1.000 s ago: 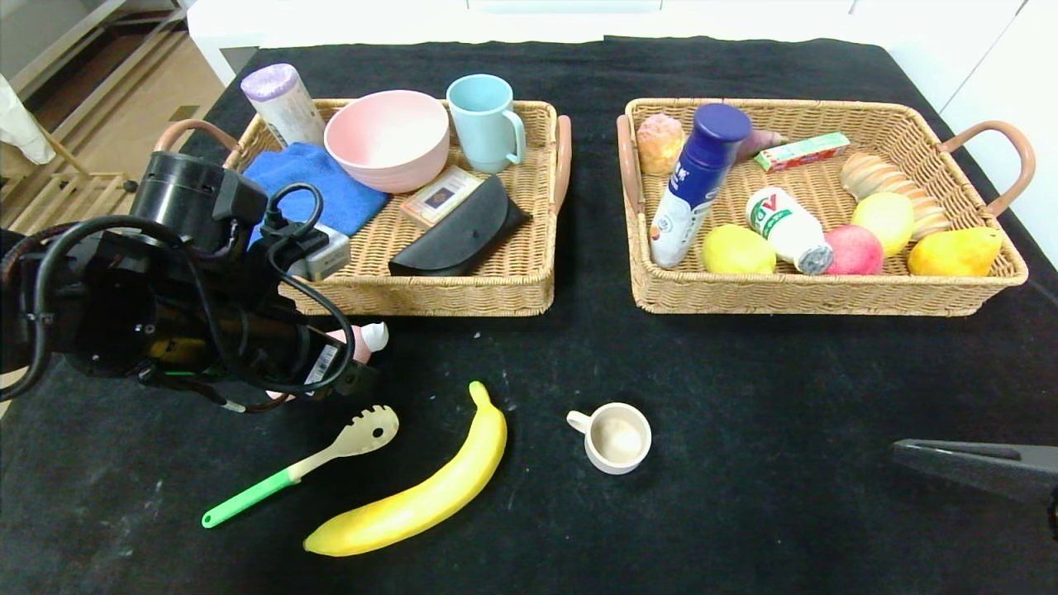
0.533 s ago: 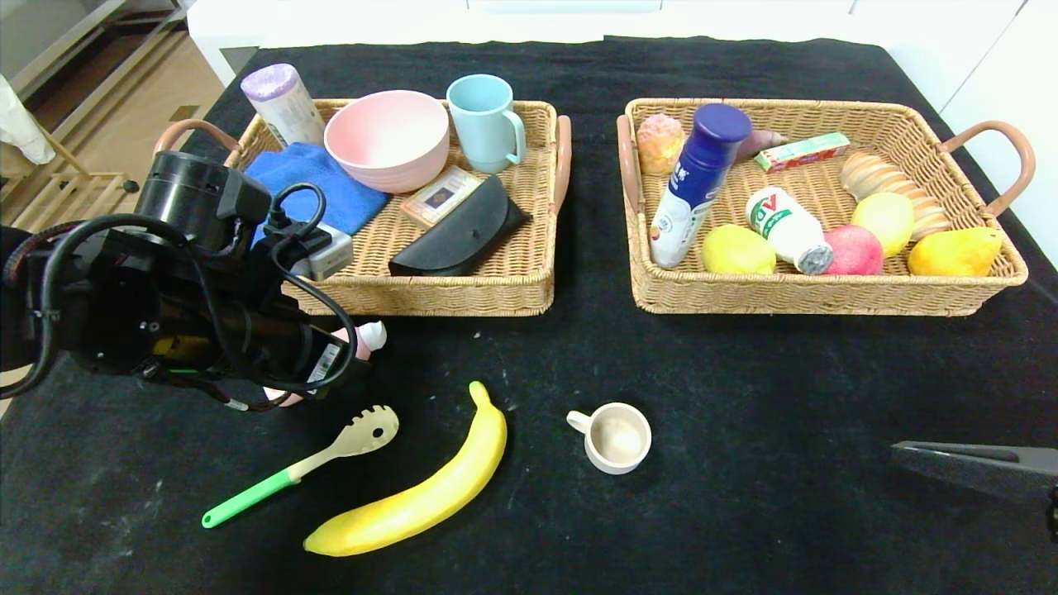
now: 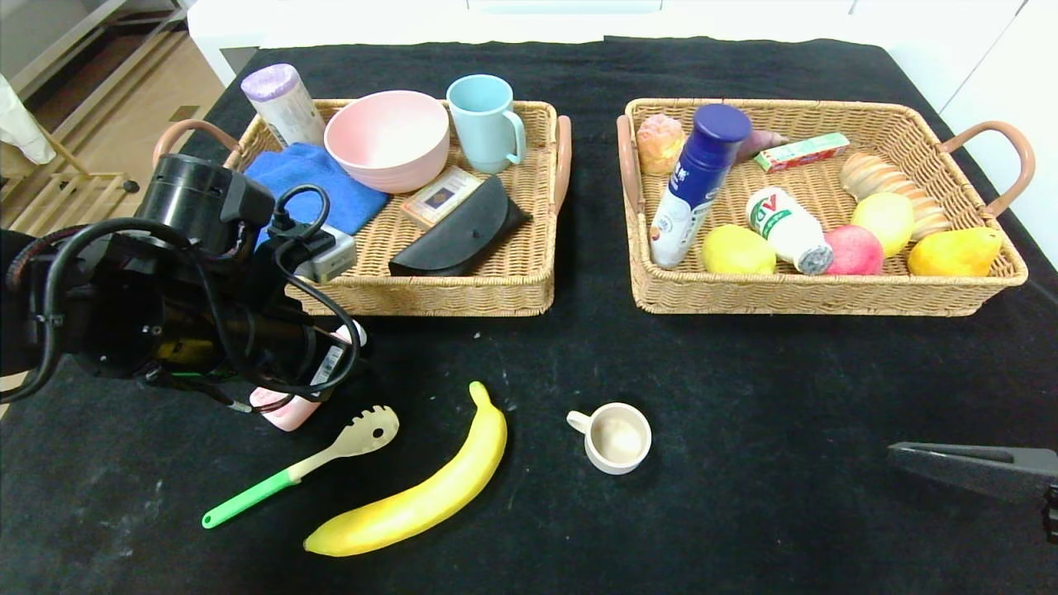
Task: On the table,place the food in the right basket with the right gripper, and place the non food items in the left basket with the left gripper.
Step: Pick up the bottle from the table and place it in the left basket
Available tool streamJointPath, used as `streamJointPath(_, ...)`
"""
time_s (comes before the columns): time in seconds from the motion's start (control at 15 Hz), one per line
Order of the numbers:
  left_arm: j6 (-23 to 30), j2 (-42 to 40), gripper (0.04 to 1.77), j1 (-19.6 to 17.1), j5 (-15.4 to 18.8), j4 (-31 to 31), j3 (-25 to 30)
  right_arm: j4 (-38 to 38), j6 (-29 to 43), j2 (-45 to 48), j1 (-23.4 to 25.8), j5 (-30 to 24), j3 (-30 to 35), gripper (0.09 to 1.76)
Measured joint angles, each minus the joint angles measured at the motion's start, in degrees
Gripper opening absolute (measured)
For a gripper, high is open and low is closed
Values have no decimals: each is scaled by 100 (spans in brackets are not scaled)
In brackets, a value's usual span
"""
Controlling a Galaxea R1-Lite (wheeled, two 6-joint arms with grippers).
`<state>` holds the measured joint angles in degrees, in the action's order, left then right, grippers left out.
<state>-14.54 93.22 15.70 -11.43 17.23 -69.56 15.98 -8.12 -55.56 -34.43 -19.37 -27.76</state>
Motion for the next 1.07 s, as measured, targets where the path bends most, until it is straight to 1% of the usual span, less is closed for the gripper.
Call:
streamJointPath(0.4, 2, 16, 84, 26, 2, 7, 5, 20, 0, -16, 0, 2, 23, 171)
streamJointPath(0.67, 11, -37, 84, 124, 17, 52, -4, 22, -6, 24, -2, -5, 22, 171)
streamJointPath(0.87, 29, -201, 84, 282, 4, 85, 2, 16, -6, 35, -5, -5, 22, 171)
streamJointPath(1.07, 40, -458, 84, 489, -74, 88, 138, 11, -6, 24, -2, 0, 23, 171)
